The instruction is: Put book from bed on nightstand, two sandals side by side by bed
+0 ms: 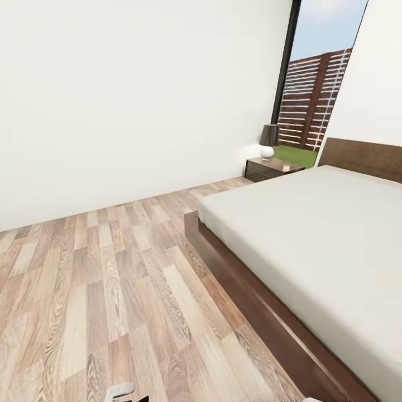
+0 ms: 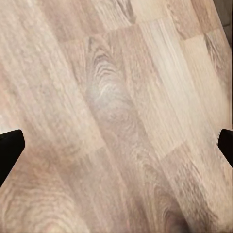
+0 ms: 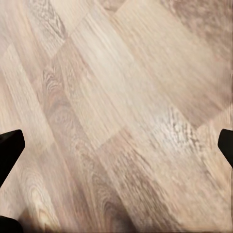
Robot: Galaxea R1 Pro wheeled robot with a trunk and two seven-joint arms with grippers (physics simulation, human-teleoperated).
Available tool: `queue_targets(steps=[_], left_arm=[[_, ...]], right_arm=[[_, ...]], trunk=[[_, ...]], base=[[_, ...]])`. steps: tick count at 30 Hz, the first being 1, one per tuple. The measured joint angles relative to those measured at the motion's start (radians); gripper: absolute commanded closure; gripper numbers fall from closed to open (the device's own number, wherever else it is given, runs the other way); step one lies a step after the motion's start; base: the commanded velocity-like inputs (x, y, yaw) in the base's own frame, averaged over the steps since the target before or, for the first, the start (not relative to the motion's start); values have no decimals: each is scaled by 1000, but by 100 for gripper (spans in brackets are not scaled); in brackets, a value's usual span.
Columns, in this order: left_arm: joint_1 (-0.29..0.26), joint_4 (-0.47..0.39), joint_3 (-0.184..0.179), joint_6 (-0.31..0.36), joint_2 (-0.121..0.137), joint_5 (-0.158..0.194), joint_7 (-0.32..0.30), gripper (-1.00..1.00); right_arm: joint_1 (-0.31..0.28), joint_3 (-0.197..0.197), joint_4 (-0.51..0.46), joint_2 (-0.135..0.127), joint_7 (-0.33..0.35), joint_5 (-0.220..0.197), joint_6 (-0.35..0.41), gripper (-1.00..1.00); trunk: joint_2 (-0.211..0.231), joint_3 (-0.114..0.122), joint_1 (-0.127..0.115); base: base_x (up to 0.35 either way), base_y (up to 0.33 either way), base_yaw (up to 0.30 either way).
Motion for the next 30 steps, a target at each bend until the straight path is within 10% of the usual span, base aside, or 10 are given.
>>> queue_targets(steps=[30], left_arm=[[0, 2, 0, 1, -2, 0, 1, -100]], right_arm=[[0, 0, 0, 0, 0, 0, 0, -100]], trunk=[[0, 0, 0]], base=[[0, 0, -202]])
